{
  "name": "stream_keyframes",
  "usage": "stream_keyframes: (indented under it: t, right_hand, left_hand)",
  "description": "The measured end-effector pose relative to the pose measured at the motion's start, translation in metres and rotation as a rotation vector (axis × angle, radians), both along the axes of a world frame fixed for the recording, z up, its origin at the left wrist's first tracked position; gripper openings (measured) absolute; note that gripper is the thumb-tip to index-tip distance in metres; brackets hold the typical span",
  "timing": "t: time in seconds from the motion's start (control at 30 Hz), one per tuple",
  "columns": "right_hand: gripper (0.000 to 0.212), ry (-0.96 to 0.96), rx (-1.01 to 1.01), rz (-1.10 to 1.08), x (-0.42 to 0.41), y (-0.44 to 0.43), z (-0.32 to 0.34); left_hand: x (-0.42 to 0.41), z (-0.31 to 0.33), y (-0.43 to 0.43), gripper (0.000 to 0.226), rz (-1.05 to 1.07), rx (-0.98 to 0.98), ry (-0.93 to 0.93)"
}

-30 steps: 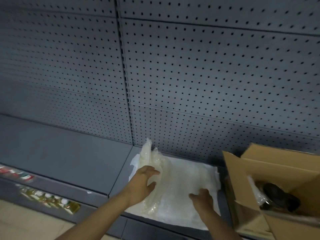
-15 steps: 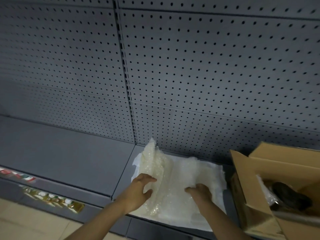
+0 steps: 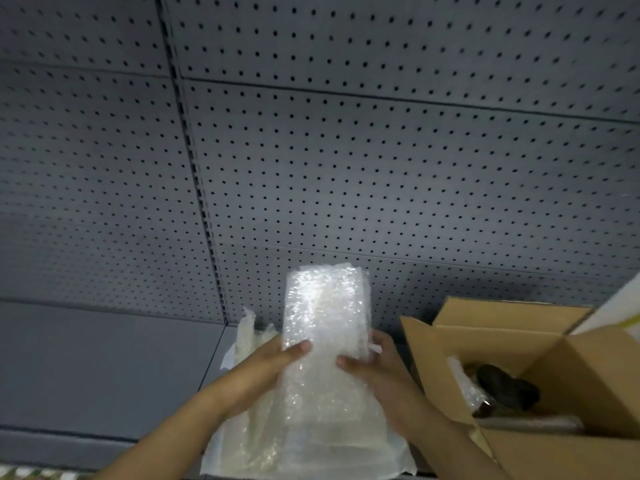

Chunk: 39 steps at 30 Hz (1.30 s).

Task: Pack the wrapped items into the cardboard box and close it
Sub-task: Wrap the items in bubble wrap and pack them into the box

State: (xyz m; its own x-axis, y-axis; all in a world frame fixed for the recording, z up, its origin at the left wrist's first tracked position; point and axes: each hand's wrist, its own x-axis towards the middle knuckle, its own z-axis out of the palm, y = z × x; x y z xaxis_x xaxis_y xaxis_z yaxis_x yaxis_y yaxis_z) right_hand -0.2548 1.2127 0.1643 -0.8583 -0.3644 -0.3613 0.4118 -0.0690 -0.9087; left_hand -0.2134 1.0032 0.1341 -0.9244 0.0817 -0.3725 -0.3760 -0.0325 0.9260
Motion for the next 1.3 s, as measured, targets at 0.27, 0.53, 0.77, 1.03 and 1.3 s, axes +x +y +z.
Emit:
stream_keyframes:
  t: [0.27, 0.53, 0.77, 1.03, 1.3]
  right_hand:
    - [0.056, 0.134, 0.099, 0.098, -0.008, 0.061, 0.051]
    - [0.025, 0.305, 0.047, -0.074, -0.011, 0.147, 0.064]
    - [0.029, 0.349, -0.115, -0.155, -0.036, 0.245, 0.059]
    - [0.021, 0.331, -0.188, -0.043, -0.109, 0.363, 0.054]
    - [0.059, 0.652, 0.221, 0.21, -0.157, 0.437, 0.03]
  left_hand:
    - [-0.019, 0.061, 0.046, 0.035, -0.03, 0.113, 0.182]
    - [-0.043, 0.079, 0.124, 0.037, -0.153, 0.276, 0.087]
    - [-0.081, 0.08, 0.192, 0.049, -0.483, 0.348, 0.022]
    - [-0.133, 0.072, 0.301, 0.049, -0.605, 0.697, -0.031]
    - [-0.157, 0.064, 0.375, 0.02, -0.318, 0.315, 0.002]
